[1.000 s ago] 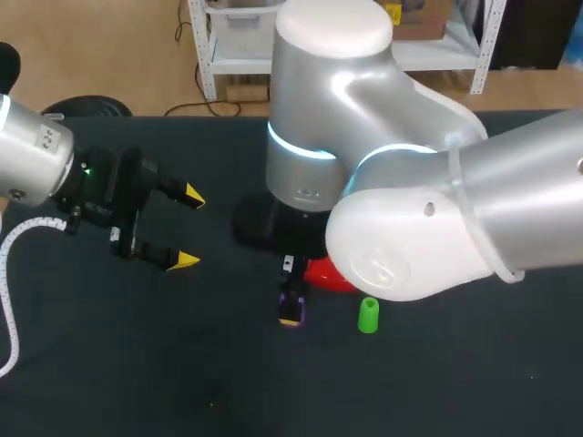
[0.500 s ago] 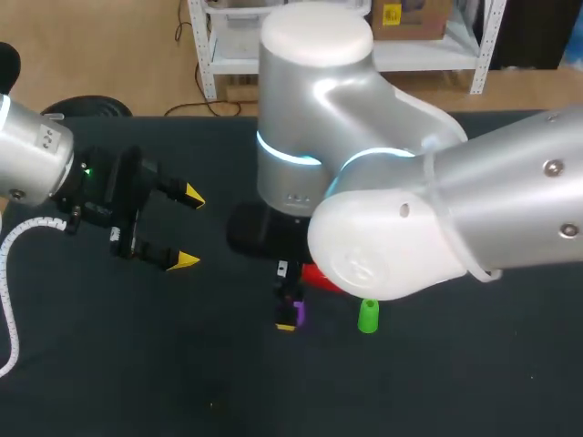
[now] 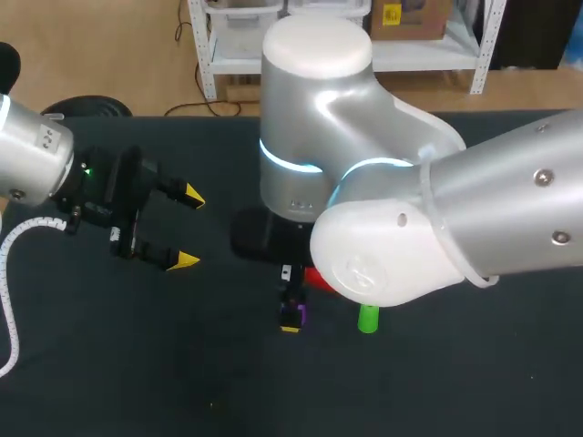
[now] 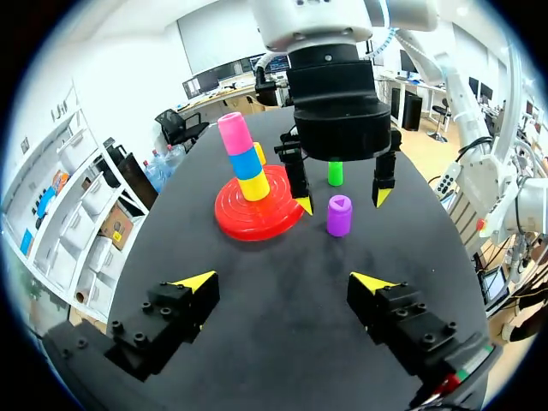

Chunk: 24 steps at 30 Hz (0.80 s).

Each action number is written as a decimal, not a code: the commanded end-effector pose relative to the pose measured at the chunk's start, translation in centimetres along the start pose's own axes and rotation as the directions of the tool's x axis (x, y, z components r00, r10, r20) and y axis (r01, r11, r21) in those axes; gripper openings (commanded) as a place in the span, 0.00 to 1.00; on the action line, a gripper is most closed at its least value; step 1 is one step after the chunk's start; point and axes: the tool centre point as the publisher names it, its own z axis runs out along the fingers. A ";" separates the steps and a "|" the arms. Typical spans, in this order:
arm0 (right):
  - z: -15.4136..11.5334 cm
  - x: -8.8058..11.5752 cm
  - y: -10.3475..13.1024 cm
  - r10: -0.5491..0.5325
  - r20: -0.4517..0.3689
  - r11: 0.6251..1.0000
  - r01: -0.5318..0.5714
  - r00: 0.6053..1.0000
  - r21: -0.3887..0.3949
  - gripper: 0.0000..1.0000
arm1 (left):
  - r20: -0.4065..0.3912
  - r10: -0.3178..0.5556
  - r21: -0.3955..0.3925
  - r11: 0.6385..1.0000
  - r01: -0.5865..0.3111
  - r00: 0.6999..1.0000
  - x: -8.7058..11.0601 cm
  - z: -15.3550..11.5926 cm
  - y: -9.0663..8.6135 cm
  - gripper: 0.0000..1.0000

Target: Pick up and stack the cylinders on the red base in this order: pink,purple,orange,green

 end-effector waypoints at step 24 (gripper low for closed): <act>0.7 -0.1 -0.4 0.013 0.004 1.000 -0.013 1.000 0.008 1.00 | 0.002 0.002 0.001 1.000 -0.002 1.000 0.1 0.0 0.1 1.00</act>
